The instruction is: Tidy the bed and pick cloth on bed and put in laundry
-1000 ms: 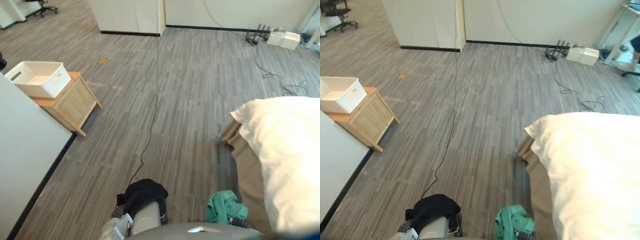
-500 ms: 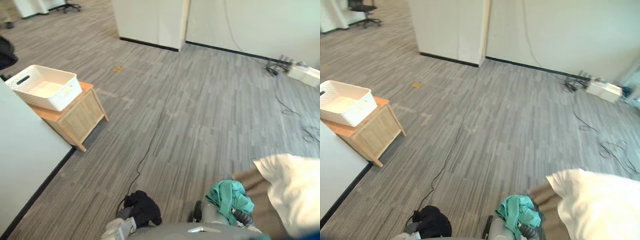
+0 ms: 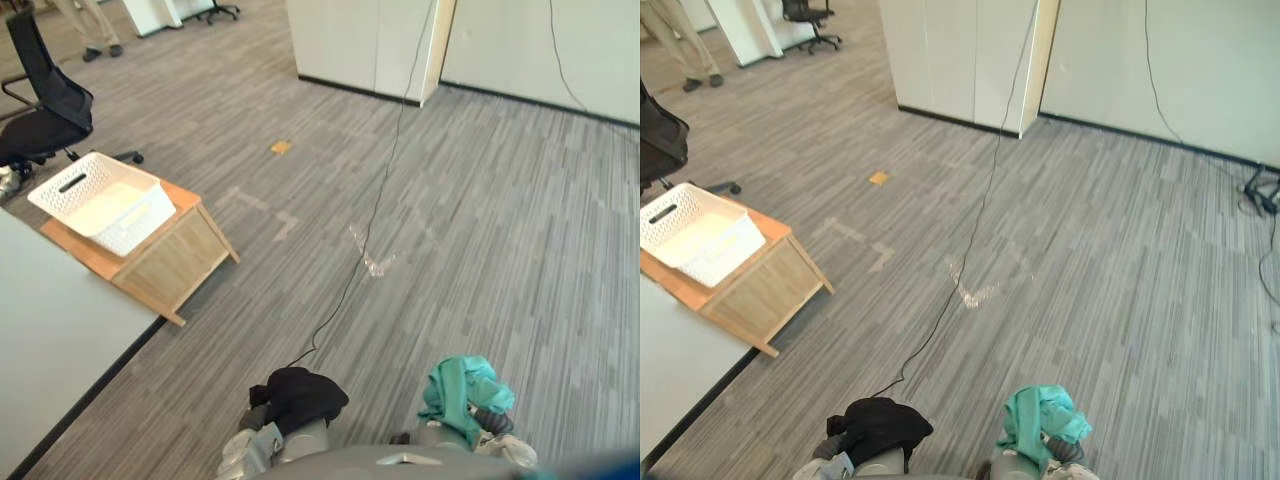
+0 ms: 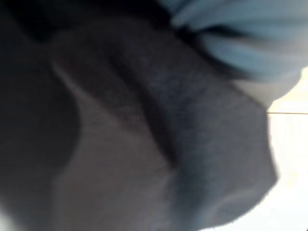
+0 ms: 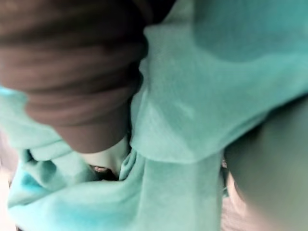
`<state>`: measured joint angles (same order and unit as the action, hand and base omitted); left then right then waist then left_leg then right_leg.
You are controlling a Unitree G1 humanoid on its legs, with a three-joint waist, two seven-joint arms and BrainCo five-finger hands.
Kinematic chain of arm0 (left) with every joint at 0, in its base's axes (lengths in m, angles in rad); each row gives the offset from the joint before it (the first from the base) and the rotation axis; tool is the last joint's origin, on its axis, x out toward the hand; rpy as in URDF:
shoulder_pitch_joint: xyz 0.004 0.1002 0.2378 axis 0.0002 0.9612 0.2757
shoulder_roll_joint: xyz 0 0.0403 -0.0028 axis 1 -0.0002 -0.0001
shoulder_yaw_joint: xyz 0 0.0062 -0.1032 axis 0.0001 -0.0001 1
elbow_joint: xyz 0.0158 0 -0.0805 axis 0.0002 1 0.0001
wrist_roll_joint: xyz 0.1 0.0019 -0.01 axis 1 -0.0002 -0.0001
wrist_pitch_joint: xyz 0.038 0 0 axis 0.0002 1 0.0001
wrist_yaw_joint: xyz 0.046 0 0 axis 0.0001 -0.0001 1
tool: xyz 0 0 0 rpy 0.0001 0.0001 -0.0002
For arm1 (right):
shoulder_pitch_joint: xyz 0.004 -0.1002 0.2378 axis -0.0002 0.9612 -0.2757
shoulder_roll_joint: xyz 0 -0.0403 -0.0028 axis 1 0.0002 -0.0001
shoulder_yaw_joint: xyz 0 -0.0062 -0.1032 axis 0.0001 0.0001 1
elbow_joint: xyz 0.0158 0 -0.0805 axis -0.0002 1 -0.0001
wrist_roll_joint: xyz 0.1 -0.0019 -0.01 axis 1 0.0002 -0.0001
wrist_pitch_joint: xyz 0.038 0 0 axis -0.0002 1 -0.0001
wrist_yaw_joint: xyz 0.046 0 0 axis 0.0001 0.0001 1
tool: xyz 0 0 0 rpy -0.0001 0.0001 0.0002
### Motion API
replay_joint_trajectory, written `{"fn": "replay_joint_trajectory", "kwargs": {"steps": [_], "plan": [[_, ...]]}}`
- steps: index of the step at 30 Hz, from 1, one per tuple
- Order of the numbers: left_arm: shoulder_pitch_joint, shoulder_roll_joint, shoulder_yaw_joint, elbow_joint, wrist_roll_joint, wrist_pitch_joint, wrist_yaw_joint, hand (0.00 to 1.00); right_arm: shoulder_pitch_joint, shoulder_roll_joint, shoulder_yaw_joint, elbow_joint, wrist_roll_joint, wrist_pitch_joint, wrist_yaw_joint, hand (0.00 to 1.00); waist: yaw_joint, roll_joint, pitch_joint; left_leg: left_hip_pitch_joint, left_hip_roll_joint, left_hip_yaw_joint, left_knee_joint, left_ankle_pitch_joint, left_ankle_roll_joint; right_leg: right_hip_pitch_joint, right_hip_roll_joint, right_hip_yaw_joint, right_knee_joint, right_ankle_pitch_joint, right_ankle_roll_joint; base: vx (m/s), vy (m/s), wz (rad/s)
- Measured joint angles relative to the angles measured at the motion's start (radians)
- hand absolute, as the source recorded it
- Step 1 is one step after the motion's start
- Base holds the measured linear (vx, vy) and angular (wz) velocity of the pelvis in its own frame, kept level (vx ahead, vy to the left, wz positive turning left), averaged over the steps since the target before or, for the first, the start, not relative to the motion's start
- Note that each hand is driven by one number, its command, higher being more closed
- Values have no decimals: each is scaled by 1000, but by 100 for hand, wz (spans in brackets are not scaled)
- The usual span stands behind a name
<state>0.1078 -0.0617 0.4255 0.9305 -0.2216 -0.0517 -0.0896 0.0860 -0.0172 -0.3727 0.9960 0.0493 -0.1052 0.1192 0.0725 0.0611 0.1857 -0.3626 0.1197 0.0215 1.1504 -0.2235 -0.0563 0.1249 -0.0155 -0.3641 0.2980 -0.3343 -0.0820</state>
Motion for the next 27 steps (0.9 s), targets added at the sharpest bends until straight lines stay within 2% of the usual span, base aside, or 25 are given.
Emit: {"fn": "replay_joint_trajectory", "kwargs": {"steps": [2, 3, 4, 5, 6, 7, 8, 9, 10, 11, 12, 13, 14, 15, 16, 18, 20, 21, 22, 23, 24, 25, 27], "plan": [[4, 4, 12, -5, -6, -15, 1, 100, -8, 6, 28, 2, -19, -5, 9, 100, 5, -17, 10, -20, -8, 122, -238, -30, 18, 86, -7, -7, -69, 12, 32, 543, 8, -29], [8, 11, 22, -5, -10, -25, 0, 100, -11, 17, 48, 0, -52, -21, 22, 100, 6, -40, 15, 2, -10, 241, -465, -19, 33, 158, -25, -20, -113, -1, 64, 733, 44, -19], [9, 18, 26, -5, -12, -26, 0, 100, -5, 26, 56, 1, -64, -29, 29, 100, 3, -55, 16, 16, -19, 324, -586, 11, 54, 205, -37, -39, -136, -6, 97, 643, 48, 2], [9, 20, 28, -6, -12, -27, 0, 100, 0, 35, 45, 1, -76, -34, 33, 100, 1, -60, 18, 28, -29, 383, -664, 48, 92, 236, -44, -63, -144, -11, 120, 670, 53, 43], [9, 22, 27, -5, -13, -29, 1, 100, 18, 52, 19, 3, -71, -37, 31, 100, 2, -71, 16, 50, -52, 465, -765, 175, 216, 283, -57, -100, -143, -22, 170, 537, 55, 49], [6, 31, 29, -5, -22, -30, 1, 100, 20, 61, 14, 8, -72, -39, 26, 100, 6, -95, 11, 64, -77, 478, -764, 161, 283, 306, -75, -110, -144, -21, 194, 686, 61, 84], [-5, 38, 14, -4, -18, -31, 4, 100, 22, 76, 16, 9, -72, -44, 24, 100, 9, -113, -13, 75, -124, 475, -779, 127, 312, 315, -99, -127, -144, 29, 228, 688, 104, 72], [-16, 24, 4, -1, -23, -31, 5, 100, 6, 80, 6, 14, -74, -43, 18, 100, 17, -107, -18, 77, -129, 453, -773, 100, 313, 304, -97, -95, -122, 101, 187, 811, 162, 68], [-22, 27, -2, 1, -24, -28, 10, 100, -9, 89, -8, 14, -75, -42, 12, 100, 31, -109, -18, 92, -141, 436, -776, 83, 313, 300, -96, -74, -104, 158, 170, 762, 202, 48], [-26, 37, -28, 9, -23, -19, 14, 100, -21, 91, -18, 29, -81, -40, 7, 100, 30, -110, -17, 131, -165, 404, -782, 54, 315, 291, -106, -52, -20, 232, 198, 598, 150, 51], [-29, 43, -48, 19, -23, -11, 23, 100, -26, 90, -38, 45, -94, -39, 2, 100, 31, -108, -18, 166, -182, 375, -782, 15, 300, 264, -129, -33, 113, 272, 232, 443, 89, 59], [-32, 50, -63, 29, -21, -10, 26, 100, -31, 89, -53, 54, -96, -38, -2, 100, 28, -108, -17, 185, -194, 354, -777, -5, 293, 230, -143, -14, 244, 290, 234, 477, 60, 65], [-36, 62, -79, 47, -20, -8, 27, 100, -32, 78, -64, 61, -105, -41, -8, 100, 24, -110, -17, 235, -220, 318, -777, -38, 283, 134, -178, 23, 523, 290, 235, 537, 51, 79], [-36, 68, -92, 60, -15, -6, 32, 100, -24, 65, -66, 61, -114, -41, -14, 100, 20, -105, -17, 297, -238, 284, -801, -54, 269, 39, -201, 43, 721, 279, 226, 521, 41, 76], [-37, 68, -93, 68, 0, -5, 33, 100, -14, 57, -64, 57, -114, -42, -16, 100, 19, -100, -20, 328, -245, 264, -819, -57, 263, -10, -208, 45, 786, 272, 216, 407, 34, 81], [-37, 61, -115, 73, 31, -2, 52, 100, 16, 46, -47, -4, -107, -58, -16, 100, 2, -77, -30, 432, -246, 165, -895, -59, 255, -204, -212, 48, 874, 220, 170, 373, 24, 103], [-44, 67, -124, 71, 36, -2, 54, 100, 37, 51, -48, -37, -70, -78, -16, 100, -12, -83, -35, 491, -247, 61, -935, -64, 241, -330, -207, 56, 821, 164, 151, 391, -53, 150], [-46, 72, -138, 68, 36, -2, 53, 100, 47, 56, -49, -50, -37, -85, -16, 100, -19, -87, -37, 520, -241, -13, -948, -71, 228, -388, -201, 56, 721, 136, 143, 409, -115, 171], [-47, 73, -142, 66, 36, -2, 53, 100, 49, 56, -49, -51, -25, -87, -16, 100, -24, -90, -39, 532, -235, -44, -954, -76, 219, -411, -200, 56, 642, 134, 140, 422, -170, 169], [-50, 71, -143, 65, 36, -2, 53, 100, 47, 53, -50, -50, 0, -87, -15, 100, -29, -90, -39, 546, -225, -89, -955, -87, 198, -428, -196, 55, 489, 136, 138, 478, -210, 153], [-51, 66, -143, 65, 36, -3, 53, 100, 46, 54, -52, -46, 31, -87, -14, 100, -26, -88, -39, 570, -209, -125, -955, -104, 168, -435, -191, 55, 293, 148, 136, 510, -221, 149], [-48, 64, -143, 67, 36, -2, 53, 100, 44, 56, -51, -45, 50, -88, -14, 100, -25, -85, -38, 592, -194, -140, -955, -118, 144, -438, -186, 69, 168, 176, 135, 562, -241, 123], [-41, 59, -136, 69, 37, -2, 54, 100, 36, 51, -33, -39, 65, -87, -6, 100, -26, -80, -40, 638, -153, -145, -950, -164, 94, -448, -161, 119, 7, 267, 128, 591, -283, 105]]}}
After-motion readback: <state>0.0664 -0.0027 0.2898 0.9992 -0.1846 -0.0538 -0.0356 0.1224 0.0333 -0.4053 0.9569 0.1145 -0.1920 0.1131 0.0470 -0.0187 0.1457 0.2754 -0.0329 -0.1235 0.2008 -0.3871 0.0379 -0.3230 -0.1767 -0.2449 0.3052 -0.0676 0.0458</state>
